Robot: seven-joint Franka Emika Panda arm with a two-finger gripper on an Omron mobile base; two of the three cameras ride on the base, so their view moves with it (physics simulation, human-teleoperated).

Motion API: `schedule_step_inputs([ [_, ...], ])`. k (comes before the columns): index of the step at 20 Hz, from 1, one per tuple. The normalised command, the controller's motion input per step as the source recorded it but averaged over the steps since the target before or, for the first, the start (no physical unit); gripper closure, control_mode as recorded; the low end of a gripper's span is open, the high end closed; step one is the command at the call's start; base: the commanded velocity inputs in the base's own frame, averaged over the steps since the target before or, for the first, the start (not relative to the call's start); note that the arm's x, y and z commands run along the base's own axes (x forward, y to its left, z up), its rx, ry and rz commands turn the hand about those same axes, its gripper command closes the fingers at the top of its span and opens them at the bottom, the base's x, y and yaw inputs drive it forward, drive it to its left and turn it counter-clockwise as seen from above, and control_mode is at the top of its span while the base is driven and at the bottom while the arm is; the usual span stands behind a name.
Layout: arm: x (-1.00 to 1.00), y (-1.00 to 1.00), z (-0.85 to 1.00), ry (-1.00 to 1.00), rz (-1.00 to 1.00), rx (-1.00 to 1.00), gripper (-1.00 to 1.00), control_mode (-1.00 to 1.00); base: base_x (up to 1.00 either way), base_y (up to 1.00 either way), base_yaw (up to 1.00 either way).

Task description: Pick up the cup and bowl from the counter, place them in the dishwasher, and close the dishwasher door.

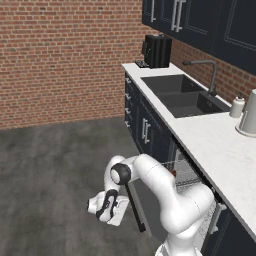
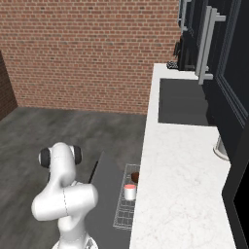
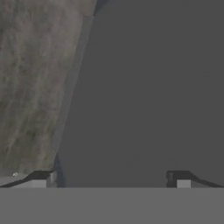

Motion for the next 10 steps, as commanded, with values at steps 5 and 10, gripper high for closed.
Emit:
schedule_step_inputs([
  [5, -0.01, -0.50, 0.01, 0.05, -0.05, 0.00, -1.00, -1.00, 0.00, 0.00, 0.00],
  [10, -0.10, -0.45, 0.04, 0.00, -0.09, 0.00, -1.00, -1.00, 0.00, 0.00, 0.00],
])
